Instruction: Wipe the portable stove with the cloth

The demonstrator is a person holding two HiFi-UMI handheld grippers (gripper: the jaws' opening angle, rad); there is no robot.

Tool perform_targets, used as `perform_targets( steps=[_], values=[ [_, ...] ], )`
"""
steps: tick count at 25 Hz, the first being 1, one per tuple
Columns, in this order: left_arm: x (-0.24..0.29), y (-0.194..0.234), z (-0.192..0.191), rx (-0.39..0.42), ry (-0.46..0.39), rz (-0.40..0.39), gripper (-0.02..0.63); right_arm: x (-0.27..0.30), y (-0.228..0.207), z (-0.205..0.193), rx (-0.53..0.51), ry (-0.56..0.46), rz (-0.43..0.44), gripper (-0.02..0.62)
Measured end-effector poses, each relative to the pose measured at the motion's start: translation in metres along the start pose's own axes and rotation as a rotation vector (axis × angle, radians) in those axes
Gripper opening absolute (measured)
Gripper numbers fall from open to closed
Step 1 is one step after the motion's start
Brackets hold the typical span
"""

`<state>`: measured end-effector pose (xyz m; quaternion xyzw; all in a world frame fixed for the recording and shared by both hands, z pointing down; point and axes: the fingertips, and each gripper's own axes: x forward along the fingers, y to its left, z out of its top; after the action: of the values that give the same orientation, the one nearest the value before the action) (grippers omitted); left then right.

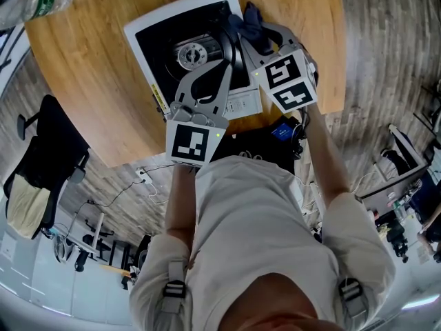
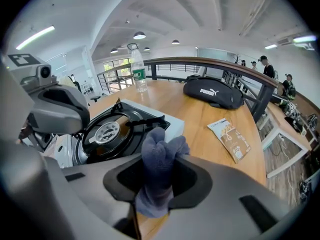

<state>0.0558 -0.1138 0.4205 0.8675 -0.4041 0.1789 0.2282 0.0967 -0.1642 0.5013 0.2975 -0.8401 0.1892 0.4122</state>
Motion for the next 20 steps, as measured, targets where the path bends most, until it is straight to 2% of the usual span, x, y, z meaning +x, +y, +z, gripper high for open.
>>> perform_targets(
  steps=[7, 20],
  values=[
    [0.003, 0.012, 0.002, -0.013, -0.003, -0.002, 0.02, 0.009, -0.015, 0.017, -0.001, -0.008, -0.024, 0.132],
    [0.001, 0.038, 0.013, 0.029, -0.035, 0.025, 0.02, 0.022, -0.035, 0.041, -0.058, -0.007, -0.06, 0.132]
  ],
)
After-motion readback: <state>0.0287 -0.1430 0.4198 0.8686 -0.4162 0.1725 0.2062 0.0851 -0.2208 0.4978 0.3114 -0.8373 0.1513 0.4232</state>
